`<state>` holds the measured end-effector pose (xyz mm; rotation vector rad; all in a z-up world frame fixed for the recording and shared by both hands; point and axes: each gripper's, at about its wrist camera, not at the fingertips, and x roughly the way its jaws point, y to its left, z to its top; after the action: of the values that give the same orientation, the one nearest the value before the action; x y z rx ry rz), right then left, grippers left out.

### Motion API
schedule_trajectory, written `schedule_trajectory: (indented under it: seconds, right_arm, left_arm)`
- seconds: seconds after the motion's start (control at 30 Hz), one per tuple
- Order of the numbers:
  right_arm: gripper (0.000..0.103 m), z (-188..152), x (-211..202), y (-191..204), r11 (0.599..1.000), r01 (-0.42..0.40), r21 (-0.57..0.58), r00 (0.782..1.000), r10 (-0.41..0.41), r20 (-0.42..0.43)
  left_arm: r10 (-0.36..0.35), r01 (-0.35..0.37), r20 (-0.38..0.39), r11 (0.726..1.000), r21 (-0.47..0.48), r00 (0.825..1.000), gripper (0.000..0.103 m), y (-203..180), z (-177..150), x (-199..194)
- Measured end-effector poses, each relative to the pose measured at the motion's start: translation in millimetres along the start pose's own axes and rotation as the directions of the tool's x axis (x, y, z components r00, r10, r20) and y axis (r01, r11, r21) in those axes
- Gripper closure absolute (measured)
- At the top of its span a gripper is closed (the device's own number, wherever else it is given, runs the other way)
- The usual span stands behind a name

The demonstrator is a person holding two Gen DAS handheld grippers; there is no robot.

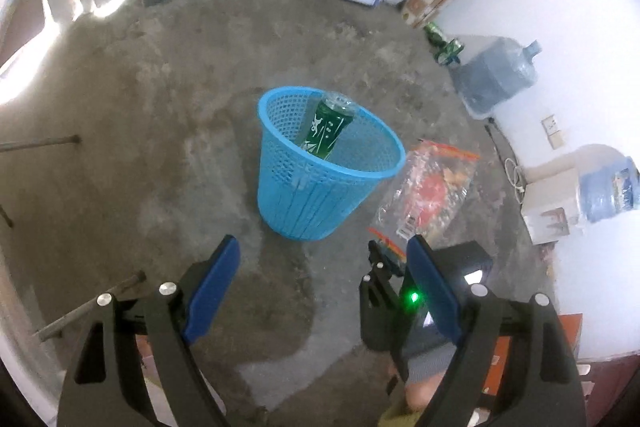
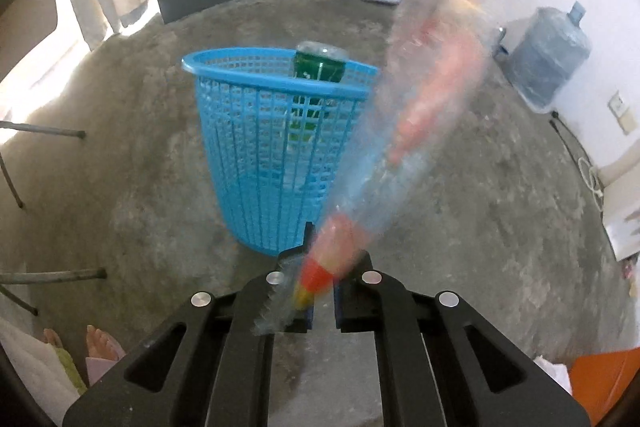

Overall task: Collect trash
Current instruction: 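Drop the green bottle into the blue basket while the right tool drops the snack bag in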

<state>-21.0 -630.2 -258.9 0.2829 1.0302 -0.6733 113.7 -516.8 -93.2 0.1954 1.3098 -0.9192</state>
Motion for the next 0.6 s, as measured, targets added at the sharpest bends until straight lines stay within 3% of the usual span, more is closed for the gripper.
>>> schedule_trajectory:
  seconds: [0.2, 0.3, 0.43, 0.6]
  right_arm:
    - [0.101, 1.3, -11.3, -1.1, 0.999, 0.025, -0.046, 0.999, -0.023, 0.042]
    - [0.101, 13.0, -12.6, -2.4, 0.998, 0.031, -0.062, 0.998, -0.028, 0.047]
    - [0.102, 33.2, -14.0, -3.6, 0.995, 0.025, -0.102, 0.999, -0.020, 0.051]
    - [0.102, 52.1, 11.3, -1.1, 0.996, -0.059, -0.071, 0.997, 0.056, -0.051]
  left_arm:
    - [-0.046, 0.041, 0.044, 0.993, 0.107, 0.998, 0.020, 3.0, -33.1, -47.6]
    - [-0.036, 0.024, 0.071, 0.987, 0.162, 0.997, 0.020, -3.7, -50.6, -70.1]
    - [-0.105, 0.088, 0.050, 0.959, 0.269, 0.993, 0.020, -17.5, -82.5, -95.0]
    - [-0.152, 0.136, 0.034, 0.946, 0.294, 0.988, 0.020, -11.8, -111.7, -115.7]
